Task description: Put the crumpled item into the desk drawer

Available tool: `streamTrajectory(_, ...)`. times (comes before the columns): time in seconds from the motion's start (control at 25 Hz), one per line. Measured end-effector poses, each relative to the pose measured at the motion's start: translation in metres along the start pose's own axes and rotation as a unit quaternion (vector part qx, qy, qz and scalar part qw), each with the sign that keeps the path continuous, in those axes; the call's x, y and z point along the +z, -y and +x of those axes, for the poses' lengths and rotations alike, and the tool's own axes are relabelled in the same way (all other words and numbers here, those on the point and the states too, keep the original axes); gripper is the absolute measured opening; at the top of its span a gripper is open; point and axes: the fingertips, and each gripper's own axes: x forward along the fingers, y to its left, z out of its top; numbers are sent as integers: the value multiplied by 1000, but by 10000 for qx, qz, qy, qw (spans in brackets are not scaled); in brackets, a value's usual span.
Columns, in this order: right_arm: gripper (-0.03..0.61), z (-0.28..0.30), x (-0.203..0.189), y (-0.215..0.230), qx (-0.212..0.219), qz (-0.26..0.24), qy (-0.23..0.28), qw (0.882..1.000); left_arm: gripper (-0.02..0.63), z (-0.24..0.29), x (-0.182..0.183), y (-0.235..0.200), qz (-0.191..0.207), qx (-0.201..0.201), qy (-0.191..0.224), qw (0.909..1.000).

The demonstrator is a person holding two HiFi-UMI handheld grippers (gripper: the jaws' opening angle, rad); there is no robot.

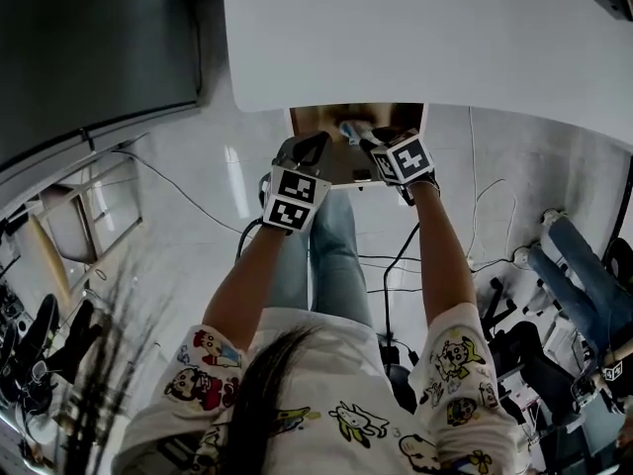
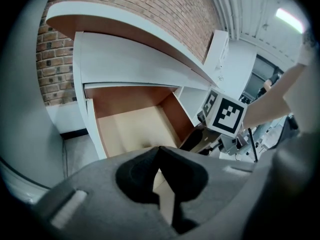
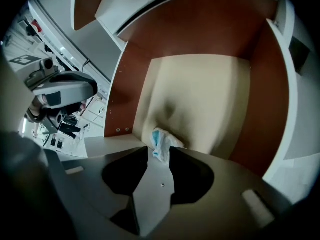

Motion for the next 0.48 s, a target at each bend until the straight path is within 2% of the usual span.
streamTrajectory(0.24, 144, -31, -6, -22, -117, -60, 161, 9998, 0, -32, 10, 12, 12, 65, 168, 9998)
streamTrajectory(0.48, 144, -66, 36, -14, -189, -35, 405, 9990, 0, -33, 54, -4, -30, 47, 281, 9996)
